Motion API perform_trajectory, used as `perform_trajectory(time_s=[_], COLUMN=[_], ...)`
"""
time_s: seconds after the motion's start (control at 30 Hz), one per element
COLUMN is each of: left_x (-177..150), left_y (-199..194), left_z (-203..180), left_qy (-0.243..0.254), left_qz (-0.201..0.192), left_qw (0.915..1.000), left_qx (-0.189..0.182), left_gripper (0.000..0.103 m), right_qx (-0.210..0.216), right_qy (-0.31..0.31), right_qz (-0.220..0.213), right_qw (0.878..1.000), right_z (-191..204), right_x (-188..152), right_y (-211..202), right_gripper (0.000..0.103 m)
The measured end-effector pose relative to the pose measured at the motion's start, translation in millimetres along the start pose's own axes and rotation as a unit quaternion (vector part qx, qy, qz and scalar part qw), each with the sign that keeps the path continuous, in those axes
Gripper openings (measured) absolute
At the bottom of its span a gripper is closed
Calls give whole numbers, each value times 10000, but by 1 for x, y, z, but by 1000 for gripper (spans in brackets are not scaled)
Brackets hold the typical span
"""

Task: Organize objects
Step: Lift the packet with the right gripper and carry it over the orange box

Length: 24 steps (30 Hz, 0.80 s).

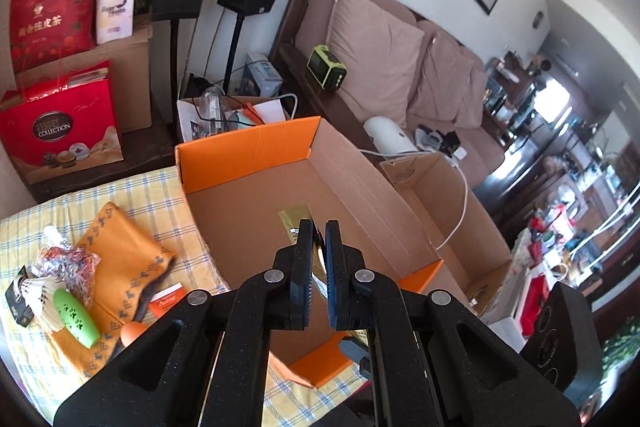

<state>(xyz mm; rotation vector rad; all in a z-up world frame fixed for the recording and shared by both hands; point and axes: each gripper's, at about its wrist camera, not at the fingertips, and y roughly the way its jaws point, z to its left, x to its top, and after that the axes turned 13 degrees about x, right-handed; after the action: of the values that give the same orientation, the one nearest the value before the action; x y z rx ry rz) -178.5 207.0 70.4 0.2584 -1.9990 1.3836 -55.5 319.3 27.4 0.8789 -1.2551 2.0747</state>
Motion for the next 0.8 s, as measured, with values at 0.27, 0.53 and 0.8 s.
perform_trajectory(time_s=[0.27, 0.53, 0.8], left_x=[-4, -10, -19], left_y=[54, 92, 126], left_z=[-19, -23, -24], left_qy=[234, 360, 502], left_qz=[426, 824, 1209], left_qw=[9986, 9954, 9901], left_qx=[210, 345, 497], left_gripper=[5, 5, 5], right_qx=[-229, -347, -384], right_qy=[386, 498, 340], right_qz=[227, 447, 540], right_qw=[9987, 9972, 9972], right_z=[-40, -59, -55], right_x=[-14, -24, -27], right_y=[19, 36, 38], right_gripper=[8, 8, 14])
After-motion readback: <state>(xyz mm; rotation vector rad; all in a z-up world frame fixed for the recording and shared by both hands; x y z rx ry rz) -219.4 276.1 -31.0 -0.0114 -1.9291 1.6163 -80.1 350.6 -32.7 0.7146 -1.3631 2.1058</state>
